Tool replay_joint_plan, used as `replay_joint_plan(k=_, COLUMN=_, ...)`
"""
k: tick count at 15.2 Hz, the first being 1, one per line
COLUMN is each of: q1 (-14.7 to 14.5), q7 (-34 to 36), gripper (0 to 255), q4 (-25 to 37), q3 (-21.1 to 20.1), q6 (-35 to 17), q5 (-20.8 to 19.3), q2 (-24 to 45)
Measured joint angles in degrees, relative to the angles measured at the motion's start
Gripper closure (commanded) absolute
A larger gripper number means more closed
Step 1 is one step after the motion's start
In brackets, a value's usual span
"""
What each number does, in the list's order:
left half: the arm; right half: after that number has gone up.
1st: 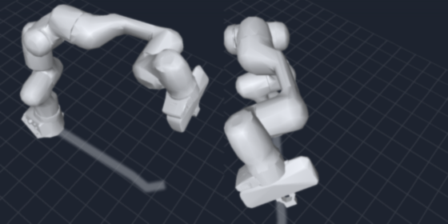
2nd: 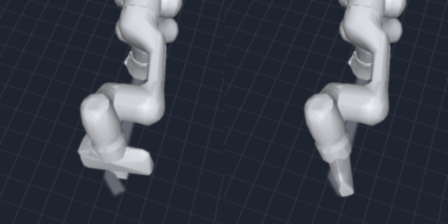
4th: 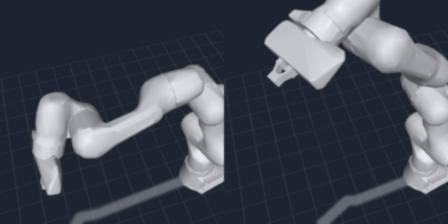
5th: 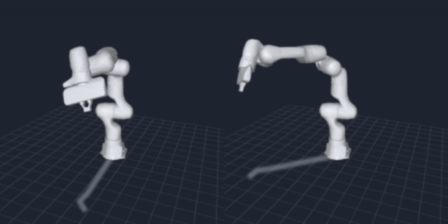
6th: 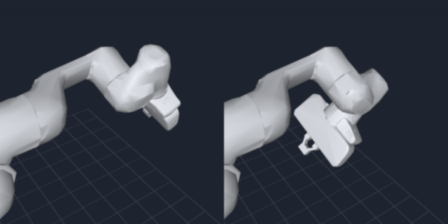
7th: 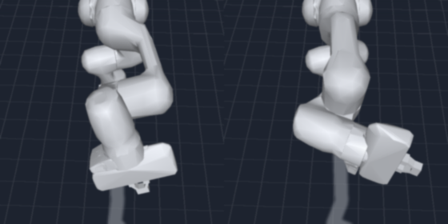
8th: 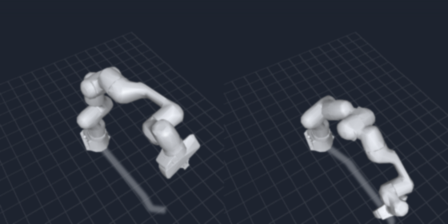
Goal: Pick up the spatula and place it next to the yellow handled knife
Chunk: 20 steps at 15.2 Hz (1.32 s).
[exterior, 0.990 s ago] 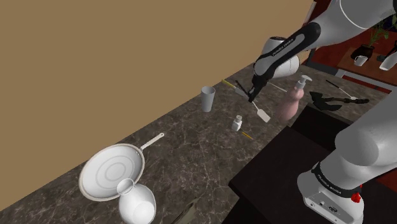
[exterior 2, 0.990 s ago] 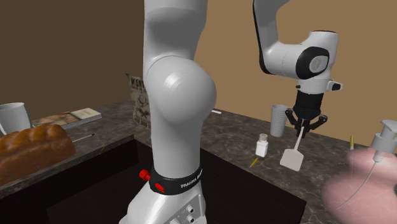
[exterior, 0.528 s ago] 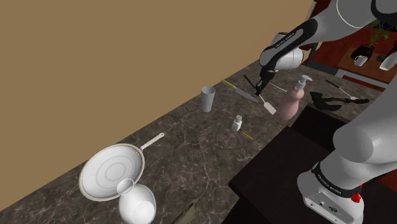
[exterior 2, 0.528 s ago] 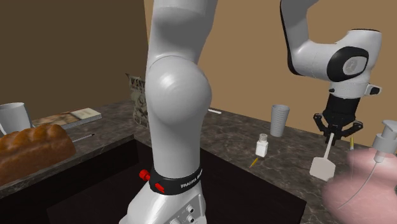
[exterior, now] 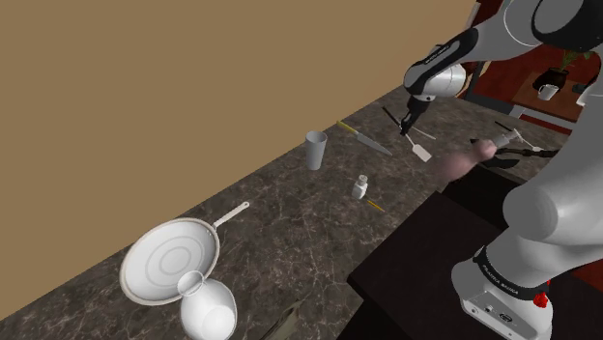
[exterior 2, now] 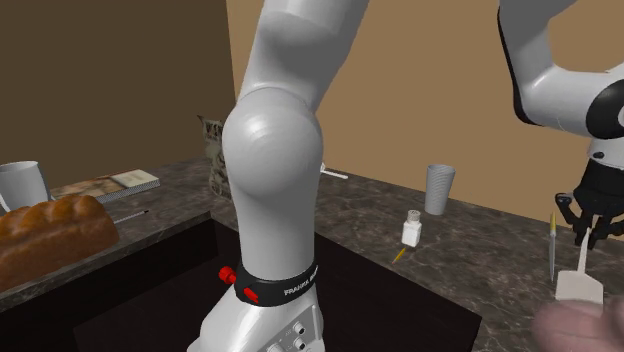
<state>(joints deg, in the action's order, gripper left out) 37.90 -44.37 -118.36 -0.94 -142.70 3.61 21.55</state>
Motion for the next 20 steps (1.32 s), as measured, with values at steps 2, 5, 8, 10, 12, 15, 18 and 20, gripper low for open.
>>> replay_joint_plan(k=2, q1=1.51, q7=-2.01, gripper=255, q4=4.16, q3=0.44, q6=2.16, q5=0.23, q2=2.1)
replay_joint_plan(k=5, q1=3.44, q7=-4.44, gripper=255, q4=10.46, q3=0.96, q6=5.16, q5=0.48, q2=5.53)
replay_joint_plan(k=8, q1=5.45, q7=-6.88, gripper=255, q4=18.08, q3=1.39, q6=8.01, q5=0.73, q2=10.41)
replay_joint_plan(k=10, q1=5.79, q7=-7.27, gripper=255, q4=19.97, q3=1.44, q6=8.2, q5=0.79, q2=12.15)
replay_joint_plan(k=12, q1=5.92, q7=-7.5, gripper=255, q4=20.24, q3=1.41, q6=7.44, q5=0.86, q2=13.21)
replay_joint_plan(k=15, q1=5.98, q7=-7.65, gripper=255, q4=20.56, q3=1.35, q6=6.12, q5=0.94, q2=14.85)
replay_joint_plan(k=18, q1=5.95, q7=-7.72, gripper=255, q4=20.4, q3=1.27, q6=4.42, q5=1.03, q2=16.41)
replay_joint_plan(k=20, q1=5.92, q7=-7.72, gripper=255, q4=20.64, q3=1.23, q6=3.49, q5=1.08, q2=17.57)
